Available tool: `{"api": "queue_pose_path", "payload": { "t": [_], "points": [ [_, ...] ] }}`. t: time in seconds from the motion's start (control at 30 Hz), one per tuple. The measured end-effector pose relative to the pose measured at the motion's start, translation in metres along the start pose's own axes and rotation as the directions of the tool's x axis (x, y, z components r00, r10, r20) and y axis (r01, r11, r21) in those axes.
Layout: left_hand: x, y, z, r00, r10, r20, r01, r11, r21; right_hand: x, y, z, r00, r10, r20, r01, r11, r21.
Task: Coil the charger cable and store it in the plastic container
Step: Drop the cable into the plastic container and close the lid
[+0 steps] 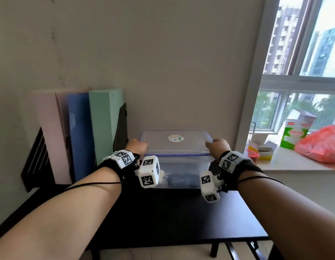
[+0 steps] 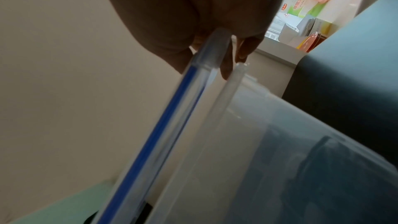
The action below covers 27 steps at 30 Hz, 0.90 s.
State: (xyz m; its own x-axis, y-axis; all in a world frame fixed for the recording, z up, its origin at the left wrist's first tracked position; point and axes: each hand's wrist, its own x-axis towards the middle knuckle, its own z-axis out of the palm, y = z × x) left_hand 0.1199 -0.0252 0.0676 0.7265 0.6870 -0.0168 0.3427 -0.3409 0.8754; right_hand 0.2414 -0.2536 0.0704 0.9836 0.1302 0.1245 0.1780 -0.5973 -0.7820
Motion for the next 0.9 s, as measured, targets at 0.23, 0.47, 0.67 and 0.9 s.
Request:
{"api": "queue_pose_path", "payload": {
  "t": [0.23, 0.47, 0.67, 0.9],
  "points": [
    [0.003, -0.005, 0.011, 1.000, -0.017, 0.014, 0.017, 0.999, 0.031, 0.003, 0.015, 0.007, 0.998, 0.029, 0.053, -0.027, 0.999, -0.039],
    [0.011, -0.013, 0.015, 0.999, -0.040, 0.012, 0.041, 0.998, -0.054, 0.006, 0.015, 0.011, 0.998, 0.026, 0.066, -0.024, 0.999, -0.038],
    [0.006, -0.011, 0.016, 0.999, -0.033, 0.016, 0.034, 0.998, -0.044, 0.007, 0.015, 0.013, 0.994, 0.080, 0.070, -0.077, 0.996, -0.041],
    [0.002, -0.010, 0.015, 0.997, -0.009, 0.072, 0.011, 1.000, -0.026, 0.011, 0.017, 0.017, 0.994, 0.097, 0.043, -0.096, 0.995, -0.013]
  ]
}}
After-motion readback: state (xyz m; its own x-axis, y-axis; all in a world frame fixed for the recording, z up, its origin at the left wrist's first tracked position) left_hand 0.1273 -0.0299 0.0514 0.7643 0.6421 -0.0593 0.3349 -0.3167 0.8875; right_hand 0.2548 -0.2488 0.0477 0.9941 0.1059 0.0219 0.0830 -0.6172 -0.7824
